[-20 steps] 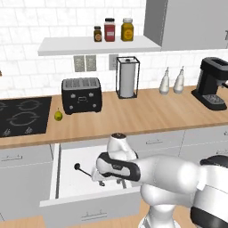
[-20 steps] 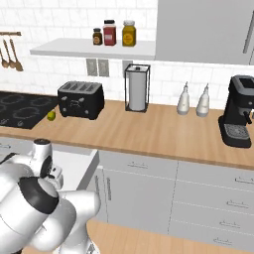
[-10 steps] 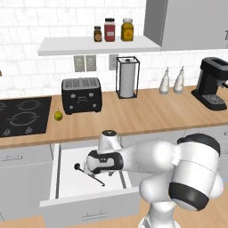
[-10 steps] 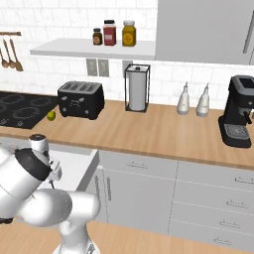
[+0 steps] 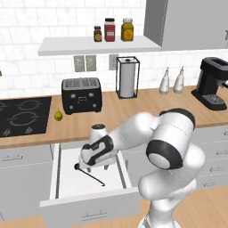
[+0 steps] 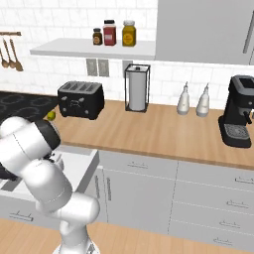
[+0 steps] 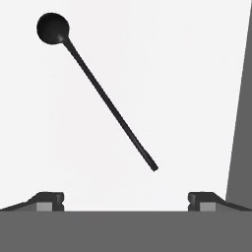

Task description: Pick the ladle from the drawer and place it on the counter.

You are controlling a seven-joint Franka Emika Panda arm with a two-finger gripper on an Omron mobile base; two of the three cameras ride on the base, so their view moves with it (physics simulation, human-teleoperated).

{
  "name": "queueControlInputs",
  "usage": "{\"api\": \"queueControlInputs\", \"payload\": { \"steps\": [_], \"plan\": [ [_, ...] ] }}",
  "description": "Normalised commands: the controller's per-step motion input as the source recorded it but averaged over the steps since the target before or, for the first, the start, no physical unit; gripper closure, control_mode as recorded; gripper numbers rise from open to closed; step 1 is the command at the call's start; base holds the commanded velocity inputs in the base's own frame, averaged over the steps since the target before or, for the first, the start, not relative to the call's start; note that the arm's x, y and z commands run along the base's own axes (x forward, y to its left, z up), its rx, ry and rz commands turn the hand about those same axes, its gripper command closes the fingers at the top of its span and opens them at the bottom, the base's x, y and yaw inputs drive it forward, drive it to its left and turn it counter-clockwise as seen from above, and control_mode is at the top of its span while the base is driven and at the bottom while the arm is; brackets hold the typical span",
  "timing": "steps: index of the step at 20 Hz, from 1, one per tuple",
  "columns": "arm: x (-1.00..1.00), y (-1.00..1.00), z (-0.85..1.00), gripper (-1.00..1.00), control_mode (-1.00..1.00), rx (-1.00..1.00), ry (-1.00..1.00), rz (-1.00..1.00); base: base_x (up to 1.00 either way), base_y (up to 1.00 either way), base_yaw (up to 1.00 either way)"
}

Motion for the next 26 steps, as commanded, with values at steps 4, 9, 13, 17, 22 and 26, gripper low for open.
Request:
{"api": "queueControlInputs", "payload": {
  "steps": [4, 9, 13, 17, 22, 26],
  "plan": [
    [0.33, 0.24, -0.44, -1.00, -1.00, -0.07, 0.02, 0.00, 0.00, 0.00, 0.00],
    [0.36, 0.12, -0.44, -1.00, -1.00, -0.04, 0.02, 0.00, 0.00, 0.00, 0.00],
    [0.42, 0.03, -0.44, -1.00, -1.00, -0.02, 0.04, 0.00, 0.00, 0.00, 0.00],
    [0.41, 0.20, -0.45, -1.00, -1.00, -0.04, 0.02, 0.00, 0.00, 0.00, 0.00],
    [0.30, 0.11, -0.41, -1.00, -1.00, -0.03, 0.01, 0.00, 0.00, 0.00, 0.00],
    [0.24, 0.00, -0.61, 1.00, -1.00, -0.01, 0.02, 0.00, 0.00, 0.00, 0.00]
  ]
}}
